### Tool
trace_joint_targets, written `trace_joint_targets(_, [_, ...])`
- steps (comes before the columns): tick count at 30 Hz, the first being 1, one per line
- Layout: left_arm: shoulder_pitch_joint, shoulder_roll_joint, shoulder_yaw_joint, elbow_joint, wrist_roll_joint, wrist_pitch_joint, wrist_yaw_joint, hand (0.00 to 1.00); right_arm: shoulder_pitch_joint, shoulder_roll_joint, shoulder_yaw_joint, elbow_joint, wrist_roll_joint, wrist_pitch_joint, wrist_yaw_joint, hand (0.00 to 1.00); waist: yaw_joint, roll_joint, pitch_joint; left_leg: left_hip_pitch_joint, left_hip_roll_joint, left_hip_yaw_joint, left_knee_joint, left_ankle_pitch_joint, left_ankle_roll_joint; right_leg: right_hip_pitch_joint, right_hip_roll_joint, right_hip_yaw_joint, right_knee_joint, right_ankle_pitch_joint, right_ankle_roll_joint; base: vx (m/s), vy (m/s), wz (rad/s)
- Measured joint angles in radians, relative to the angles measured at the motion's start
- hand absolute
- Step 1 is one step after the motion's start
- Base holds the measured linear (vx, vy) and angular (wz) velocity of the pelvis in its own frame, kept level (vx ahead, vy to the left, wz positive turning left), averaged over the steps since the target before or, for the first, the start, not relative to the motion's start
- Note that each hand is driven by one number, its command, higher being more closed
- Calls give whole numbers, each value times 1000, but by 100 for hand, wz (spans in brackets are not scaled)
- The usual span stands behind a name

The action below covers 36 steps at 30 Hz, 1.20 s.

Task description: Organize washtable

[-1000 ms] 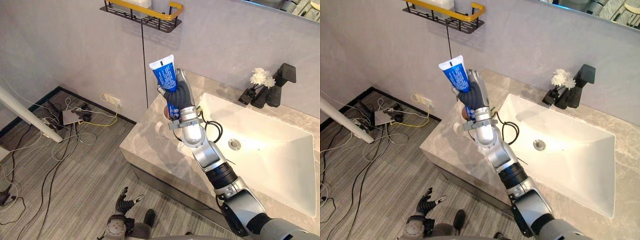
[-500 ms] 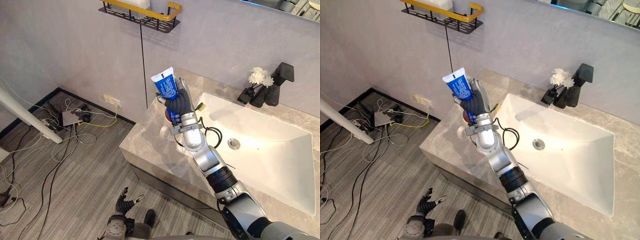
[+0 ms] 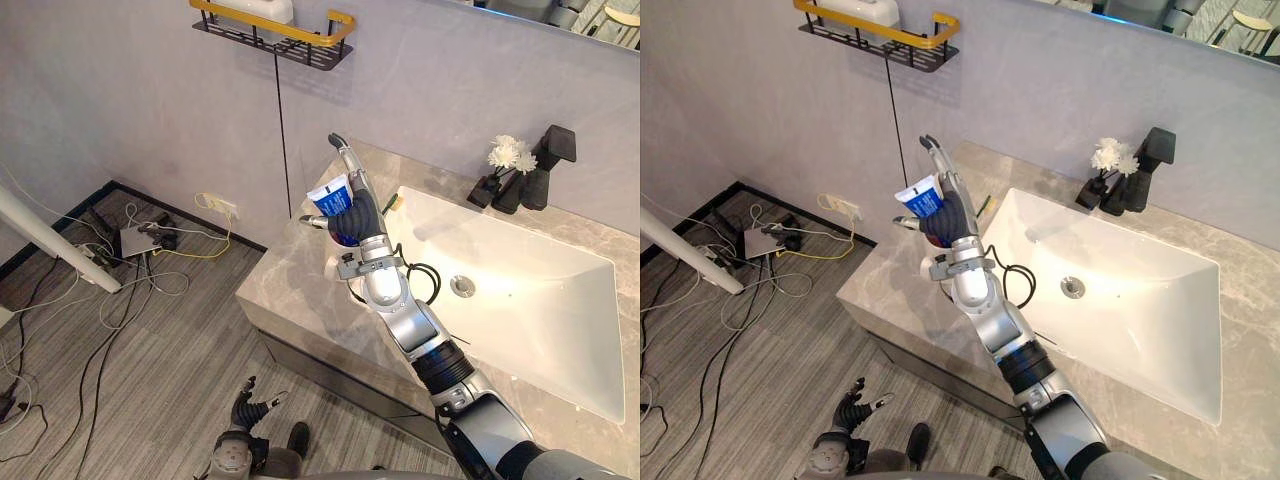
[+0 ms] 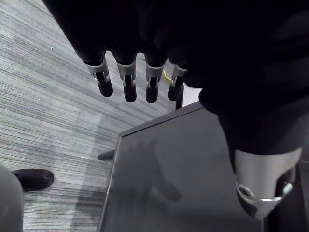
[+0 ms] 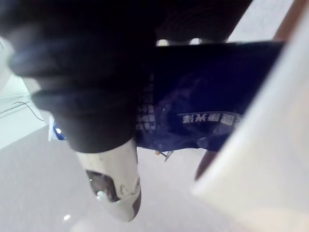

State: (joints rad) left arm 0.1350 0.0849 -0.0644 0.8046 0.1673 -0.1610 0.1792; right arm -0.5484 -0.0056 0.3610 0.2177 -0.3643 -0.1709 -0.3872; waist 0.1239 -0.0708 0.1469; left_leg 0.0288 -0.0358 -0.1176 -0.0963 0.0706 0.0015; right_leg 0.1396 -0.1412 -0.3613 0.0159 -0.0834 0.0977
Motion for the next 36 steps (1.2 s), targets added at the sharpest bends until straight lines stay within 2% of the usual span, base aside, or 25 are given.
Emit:
trace_joint_targets(10, [-2,0,-12,1,0,0,0,0,2,11,0,-20,10,-3,0,0,-1,0,-1,3,0,-13,0,4,-5,12,0,-22,-1,-3,-5,-8,-6,6])
trace_joint_targets(26, [-5,0,-16,13,0,5,0,0,51,10,11,-172,45,-21,23,0,-5,1,-9,12,5,7,0,5,-7,13,-1,-3,-1,-3,-5,-6,-2,-3])
trace_joint_targets(31, [-5,2,-16,27,0,5,-3,0,84,7,12,-208,82,-23,67,0,-8,-4,-25,15,6,13,0,5,-7,13,-1,3,-1,-3,-5,-5,-3,-2])
trace_joint_targets(36, [-5,7,-17,40,0,12,-5,0,88,-8,12,-225,113,-41,105,0,-30,-9,-33,17,8,18,0,5,-7,12,0,9,-1,-3,-5,-6,-2,-1])
